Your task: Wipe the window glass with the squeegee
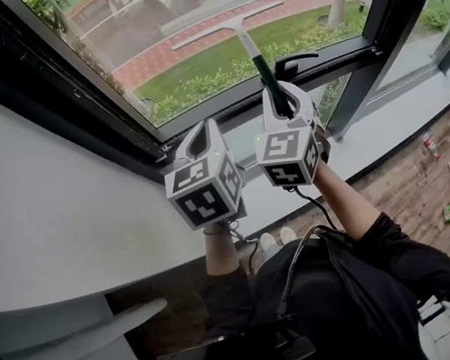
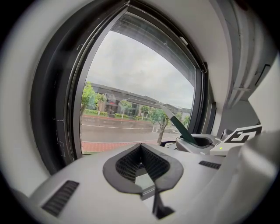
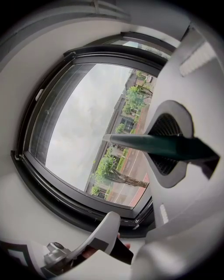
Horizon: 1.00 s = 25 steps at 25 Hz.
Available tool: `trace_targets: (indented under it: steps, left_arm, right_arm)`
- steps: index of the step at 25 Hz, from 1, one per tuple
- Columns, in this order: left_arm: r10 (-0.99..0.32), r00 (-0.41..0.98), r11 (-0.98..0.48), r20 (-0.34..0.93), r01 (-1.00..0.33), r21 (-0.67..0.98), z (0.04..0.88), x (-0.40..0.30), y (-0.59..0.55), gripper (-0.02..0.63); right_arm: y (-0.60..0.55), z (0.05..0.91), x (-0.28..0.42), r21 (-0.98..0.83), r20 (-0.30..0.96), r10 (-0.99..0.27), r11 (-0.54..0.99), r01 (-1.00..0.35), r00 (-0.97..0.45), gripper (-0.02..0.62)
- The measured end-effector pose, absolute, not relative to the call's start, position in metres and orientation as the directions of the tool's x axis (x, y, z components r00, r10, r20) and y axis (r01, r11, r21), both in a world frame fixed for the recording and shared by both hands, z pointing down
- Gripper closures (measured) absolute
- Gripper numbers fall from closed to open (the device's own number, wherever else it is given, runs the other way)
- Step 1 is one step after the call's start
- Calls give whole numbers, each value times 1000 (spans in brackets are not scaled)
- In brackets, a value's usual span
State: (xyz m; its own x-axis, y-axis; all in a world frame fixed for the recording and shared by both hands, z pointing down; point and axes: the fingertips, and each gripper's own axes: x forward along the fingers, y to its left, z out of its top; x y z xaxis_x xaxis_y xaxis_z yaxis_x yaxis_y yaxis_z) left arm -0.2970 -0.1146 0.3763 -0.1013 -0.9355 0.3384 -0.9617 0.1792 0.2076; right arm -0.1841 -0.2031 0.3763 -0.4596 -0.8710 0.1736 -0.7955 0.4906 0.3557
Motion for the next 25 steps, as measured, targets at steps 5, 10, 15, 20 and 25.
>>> trace_targets:
  steps: [5,10,15,20,25]
  left_arm:
    - [-931,-96,178,352,-962,209,382,-295,-116,603]
    - [-928,-89,175,362,-961,214,387,-292,-116,603]
    - [-923,-79,171,376,-961,219,394,-289,-115,603]
    - [-915,-68,169,397,-960,224,406,-288,-113,603]
    - [-903,-56,169,426,-958,233,420,-284,-109,603]
  right_arm:
    - [-203,388,-183,360,195,-869,495,-791,-455,534]
    - [-202,399,-180,358,224,-863,505,-786,-452,532]
    - [-200,411,-179,354,251,-857,515,-781,-451,532]
    - [-200,422,-178,351,273,-852,521,-778,-448,532]
    - [-199,433,-176,345,301,-843,532,-774,-446,532]
